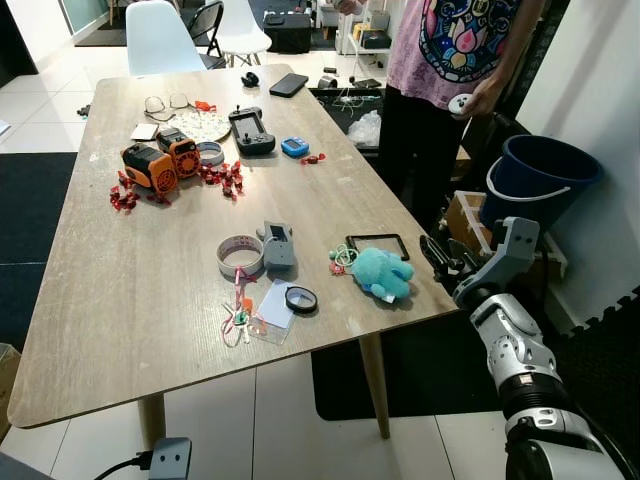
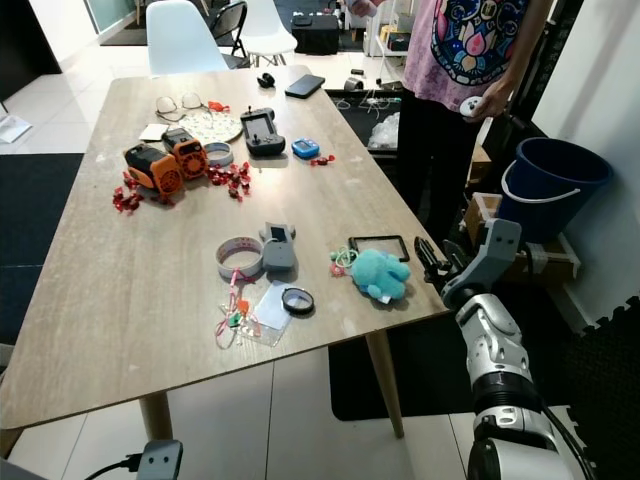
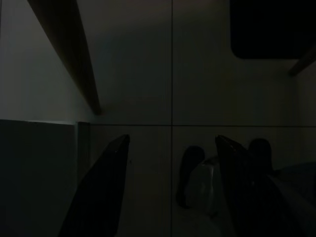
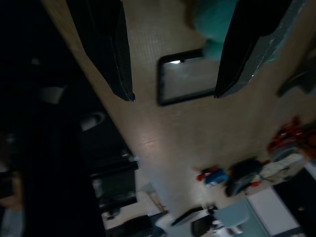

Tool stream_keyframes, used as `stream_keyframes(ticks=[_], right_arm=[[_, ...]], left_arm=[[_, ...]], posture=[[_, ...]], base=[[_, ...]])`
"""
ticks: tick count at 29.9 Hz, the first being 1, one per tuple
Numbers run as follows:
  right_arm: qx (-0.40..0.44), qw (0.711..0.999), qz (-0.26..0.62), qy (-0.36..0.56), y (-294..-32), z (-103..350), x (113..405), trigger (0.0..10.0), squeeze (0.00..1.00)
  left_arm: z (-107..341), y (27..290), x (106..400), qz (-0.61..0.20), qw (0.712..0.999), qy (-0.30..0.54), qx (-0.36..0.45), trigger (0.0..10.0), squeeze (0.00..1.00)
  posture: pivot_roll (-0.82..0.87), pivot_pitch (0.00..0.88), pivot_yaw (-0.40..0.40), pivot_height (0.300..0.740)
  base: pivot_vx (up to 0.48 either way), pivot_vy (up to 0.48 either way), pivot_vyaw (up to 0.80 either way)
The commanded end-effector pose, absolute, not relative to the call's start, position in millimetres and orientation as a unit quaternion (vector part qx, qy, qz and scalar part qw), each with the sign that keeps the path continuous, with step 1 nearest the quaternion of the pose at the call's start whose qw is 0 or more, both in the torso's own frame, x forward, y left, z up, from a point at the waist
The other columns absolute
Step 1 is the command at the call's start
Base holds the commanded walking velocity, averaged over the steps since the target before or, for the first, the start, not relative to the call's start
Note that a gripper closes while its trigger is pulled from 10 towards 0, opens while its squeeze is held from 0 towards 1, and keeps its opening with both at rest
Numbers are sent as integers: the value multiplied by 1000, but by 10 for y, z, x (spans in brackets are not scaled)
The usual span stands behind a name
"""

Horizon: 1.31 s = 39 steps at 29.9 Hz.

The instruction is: Hang keys on a hook

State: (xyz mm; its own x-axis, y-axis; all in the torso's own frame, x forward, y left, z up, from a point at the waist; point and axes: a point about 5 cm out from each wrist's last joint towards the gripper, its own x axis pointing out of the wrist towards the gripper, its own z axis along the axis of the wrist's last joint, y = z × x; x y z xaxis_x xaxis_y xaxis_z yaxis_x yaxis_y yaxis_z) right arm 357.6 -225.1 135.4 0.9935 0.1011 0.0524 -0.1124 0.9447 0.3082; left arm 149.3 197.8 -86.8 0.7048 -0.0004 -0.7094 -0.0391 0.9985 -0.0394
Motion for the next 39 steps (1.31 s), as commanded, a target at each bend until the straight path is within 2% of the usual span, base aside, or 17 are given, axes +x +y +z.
stream_keyframes(ticks=[1, 16, 20, 25, 39], right_arm=[[158, 987, 22, -4, -2281, 1278, 3564, 10000, 0], [200, 977, 69, 7, -2012, 1256, 3589, 10000, 0], [174, 973, 141, 56, -1837, 1161, 3553, 10000, 0], [157, 968, 177, 81, -1724, 1093, 3514, 10000, 0], [145, 959, 230, 86, -1498, 1101, 3458, 10000, 0]], left_arm=[[-897, 2029, 1422, 15, 916, 400, -19, 10000, 0], [-905, 2032, 1416, 17, 913, 406, -19, 10000, 0], [-906, 2030, 1418, 16, 913, 408, -18, 10000, 0], [-908, 2027, 1418, 15, 912, 409, -18, 10000, 0], [-904, 2039, 1416, 17, 913, 407, -18, 10000, 0]], posture=[[69, 103, -29, 740], [70, 95, -31, 740], [69, 91, -30, 740], [68, 89, -29, 740], [72, 95, -33, 740]], base=[[0, 0, 0], [0, 0, 0], [0, 0, 0], [0, 0, 0], [0, 0, 0]])
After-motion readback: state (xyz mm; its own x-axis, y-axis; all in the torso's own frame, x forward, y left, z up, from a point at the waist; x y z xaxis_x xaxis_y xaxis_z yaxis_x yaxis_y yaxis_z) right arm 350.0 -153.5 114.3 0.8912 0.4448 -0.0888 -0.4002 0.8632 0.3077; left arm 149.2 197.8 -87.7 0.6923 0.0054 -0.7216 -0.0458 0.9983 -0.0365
